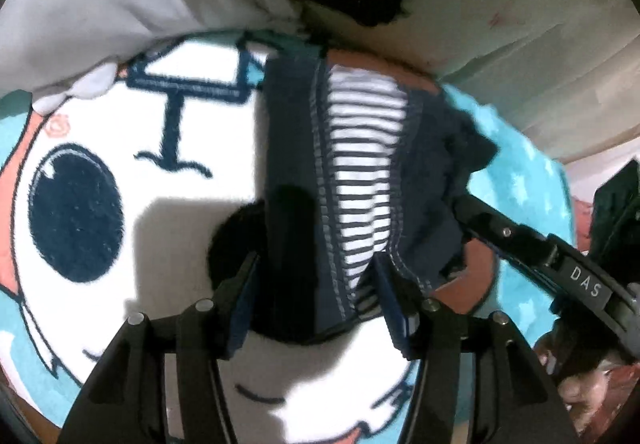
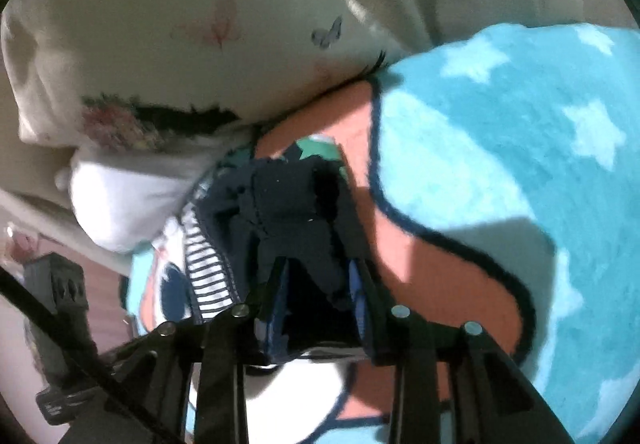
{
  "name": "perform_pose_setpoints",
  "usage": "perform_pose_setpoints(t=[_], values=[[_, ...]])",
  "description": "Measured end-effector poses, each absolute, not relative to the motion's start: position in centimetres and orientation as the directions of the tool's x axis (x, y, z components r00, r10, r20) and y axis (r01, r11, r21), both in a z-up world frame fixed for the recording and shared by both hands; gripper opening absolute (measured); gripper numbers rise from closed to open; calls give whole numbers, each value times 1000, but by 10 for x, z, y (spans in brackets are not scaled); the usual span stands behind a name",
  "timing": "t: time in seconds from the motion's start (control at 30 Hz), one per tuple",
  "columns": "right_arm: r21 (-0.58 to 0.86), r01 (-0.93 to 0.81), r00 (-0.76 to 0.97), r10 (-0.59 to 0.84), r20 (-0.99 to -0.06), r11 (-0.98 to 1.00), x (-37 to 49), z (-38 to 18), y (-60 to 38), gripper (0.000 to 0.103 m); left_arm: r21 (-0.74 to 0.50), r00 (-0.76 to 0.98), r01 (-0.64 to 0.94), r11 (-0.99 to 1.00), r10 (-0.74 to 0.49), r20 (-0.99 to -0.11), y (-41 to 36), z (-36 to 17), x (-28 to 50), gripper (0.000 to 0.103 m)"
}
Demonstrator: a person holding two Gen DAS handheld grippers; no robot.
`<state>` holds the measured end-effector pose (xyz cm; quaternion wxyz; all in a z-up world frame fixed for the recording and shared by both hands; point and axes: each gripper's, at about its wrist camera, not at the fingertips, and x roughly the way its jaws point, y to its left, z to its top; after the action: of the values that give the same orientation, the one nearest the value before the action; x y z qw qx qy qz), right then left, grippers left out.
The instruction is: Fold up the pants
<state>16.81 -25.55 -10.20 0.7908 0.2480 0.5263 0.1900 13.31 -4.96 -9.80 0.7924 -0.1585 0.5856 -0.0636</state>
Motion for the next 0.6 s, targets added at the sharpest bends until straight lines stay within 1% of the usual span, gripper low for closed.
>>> perform_pose_setpoints(t=[0.03, 0.07, 0.2, 0.3, 0.33, 0.4, 0.47, 0.6], values=[[585, -45, 392, 553, -735, 810, 164, -96, -259, 46, -322, 323, -79, 944, -281, -904, -47, -90, 131, 55], [569, -49, 413, 536, -737, 821, 159, -90, -262, 50, -312, 333, -77, 947, -270, -903, -45, -84, 129, 56], [546, -8, 452, 490, -745, 838, 137, -79, -276, 52, -263, 402, -102, 959, -202, -893, -33, -58, 109, 64], [489, 20, 453, 428, -782, 872, 115, -79, -274, 62, -235, 437, -120, 965, -161, -885, -26, -49, 91, 67], [462, 25, 451, 402, -797, 887, 107, -78, -270, 68, -220, 450, -115, 969, -146, -881, -25, -46, 85, 67], [374, 43, 441, 318, -839, 927, 91, -80, -257, 69, -194, 476, -105, 975, -122, -871, -24, -41, 77, 67], [327, 37, 421, 282, -862, 944, 80, -83, -243, 69, -175, 502, -96, 980, -104, -859, -20, -35, 67, 67], [301, 14, 382, 273, -883, 953, 68, -88, -220, 69, -188, 513, -73, 979, -125, -850, -12, -28, 51, 67]])
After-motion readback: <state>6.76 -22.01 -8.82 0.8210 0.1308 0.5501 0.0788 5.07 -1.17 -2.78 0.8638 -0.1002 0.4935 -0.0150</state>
